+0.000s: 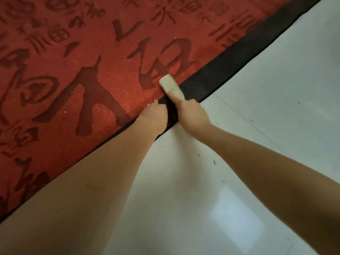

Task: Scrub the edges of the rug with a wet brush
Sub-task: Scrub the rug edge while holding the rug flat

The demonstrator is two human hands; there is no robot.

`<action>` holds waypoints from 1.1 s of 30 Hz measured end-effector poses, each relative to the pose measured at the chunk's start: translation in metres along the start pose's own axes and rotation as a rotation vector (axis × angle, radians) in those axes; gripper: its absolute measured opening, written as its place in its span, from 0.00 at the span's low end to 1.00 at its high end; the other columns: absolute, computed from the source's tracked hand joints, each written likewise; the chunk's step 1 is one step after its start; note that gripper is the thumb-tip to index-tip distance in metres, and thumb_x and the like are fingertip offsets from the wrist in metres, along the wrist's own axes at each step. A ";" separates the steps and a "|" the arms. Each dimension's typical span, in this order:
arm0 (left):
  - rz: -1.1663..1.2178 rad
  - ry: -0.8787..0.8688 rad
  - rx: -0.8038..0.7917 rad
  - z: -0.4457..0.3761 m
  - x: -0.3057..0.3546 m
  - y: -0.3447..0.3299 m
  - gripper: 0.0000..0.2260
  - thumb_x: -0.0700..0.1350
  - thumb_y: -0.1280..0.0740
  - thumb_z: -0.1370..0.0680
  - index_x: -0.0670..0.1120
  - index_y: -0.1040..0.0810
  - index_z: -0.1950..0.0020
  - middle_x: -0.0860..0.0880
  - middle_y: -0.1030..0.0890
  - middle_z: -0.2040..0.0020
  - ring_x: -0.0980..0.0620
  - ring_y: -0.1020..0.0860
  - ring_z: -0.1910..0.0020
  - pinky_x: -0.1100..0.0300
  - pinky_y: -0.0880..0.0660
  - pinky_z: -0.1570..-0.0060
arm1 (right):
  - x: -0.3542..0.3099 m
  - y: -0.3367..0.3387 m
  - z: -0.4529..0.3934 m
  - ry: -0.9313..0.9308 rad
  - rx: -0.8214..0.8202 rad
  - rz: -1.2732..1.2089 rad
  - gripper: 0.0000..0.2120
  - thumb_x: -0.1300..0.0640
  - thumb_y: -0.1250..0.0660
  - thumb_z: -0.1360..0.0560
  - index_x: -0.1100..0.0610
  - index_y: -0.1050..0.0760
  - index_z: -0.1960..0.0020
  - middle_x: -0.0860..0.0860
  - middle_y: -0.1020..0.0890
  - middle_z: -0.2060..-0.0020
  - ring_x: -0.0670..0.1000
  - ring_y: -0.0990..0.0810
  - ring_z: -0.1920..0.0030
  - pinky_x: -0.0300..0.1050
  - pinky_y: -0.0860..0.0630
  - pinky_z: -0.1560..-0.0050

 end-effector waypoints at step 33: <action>-0.063 0.006 0.016 0.005 0.023 0.012 0.22 0.50 0.34 0.19 0.34 0.30 0.34 0.34 0.35 0.27 0.39 0.31 0.31 0.53 0.33 0.36 | 0.134 0.061 -0.064 -0.500 0.272 -0.288 0.28 0.63 0.51 0.24 0.47 0.41 0.25 0.61 0.26 0.41 0.63 0.25 0.44 0.54 0.28 0.46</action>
Point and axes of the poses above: each hand's wrist, its own z-axis away from the middle knuckle, its own y-axis out of the back of the hand, x = y × z, the point moved 7 cm from there along -z, towards the middle knuckle
